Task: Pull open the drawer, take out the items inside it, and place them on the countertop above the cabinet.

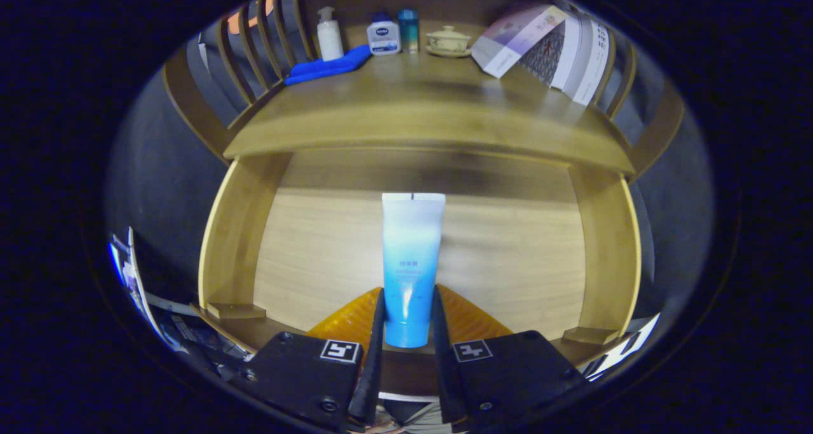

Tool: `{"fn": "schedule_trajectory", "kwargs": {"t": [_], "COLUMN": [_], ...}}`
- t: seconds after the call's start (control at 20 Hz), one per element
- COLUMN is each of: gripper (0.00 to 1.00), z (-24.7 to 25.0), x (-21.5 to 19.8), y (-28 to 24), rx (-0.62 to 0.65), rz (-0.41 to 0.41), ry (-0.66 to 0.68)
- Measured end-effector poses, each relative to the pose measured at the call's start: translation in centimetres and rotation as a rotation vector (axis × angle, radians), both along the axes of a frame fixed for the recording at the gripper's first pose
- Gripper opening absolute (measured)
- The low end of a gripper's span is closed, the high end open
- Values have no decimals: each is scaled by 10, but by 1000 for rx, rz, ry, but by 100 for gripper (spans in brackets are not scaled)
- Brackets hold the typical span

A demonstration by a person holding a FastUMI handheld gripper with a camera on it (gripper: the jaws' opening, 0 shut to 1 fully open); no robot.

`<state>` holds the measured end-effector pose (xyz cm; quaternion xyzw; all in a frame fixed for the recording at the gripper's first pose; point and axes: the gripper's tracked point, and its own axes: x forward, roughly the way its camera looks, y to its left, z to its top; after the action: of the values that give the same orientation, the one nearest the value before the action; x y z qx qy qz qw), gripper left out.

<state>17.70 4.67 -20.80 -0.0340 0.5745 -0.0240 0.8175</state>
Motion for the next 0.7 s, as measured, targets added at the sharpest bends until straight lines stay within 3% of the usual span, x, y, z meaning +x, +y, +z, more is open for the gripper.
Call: {"fn": "schedule_trajectory", "kwargs": {"t": [0.7], "gripper": [40], "z": [76], "x": [82], "y": [4], "rx": [-40], "rz": [-20], "ry": [-182]}}
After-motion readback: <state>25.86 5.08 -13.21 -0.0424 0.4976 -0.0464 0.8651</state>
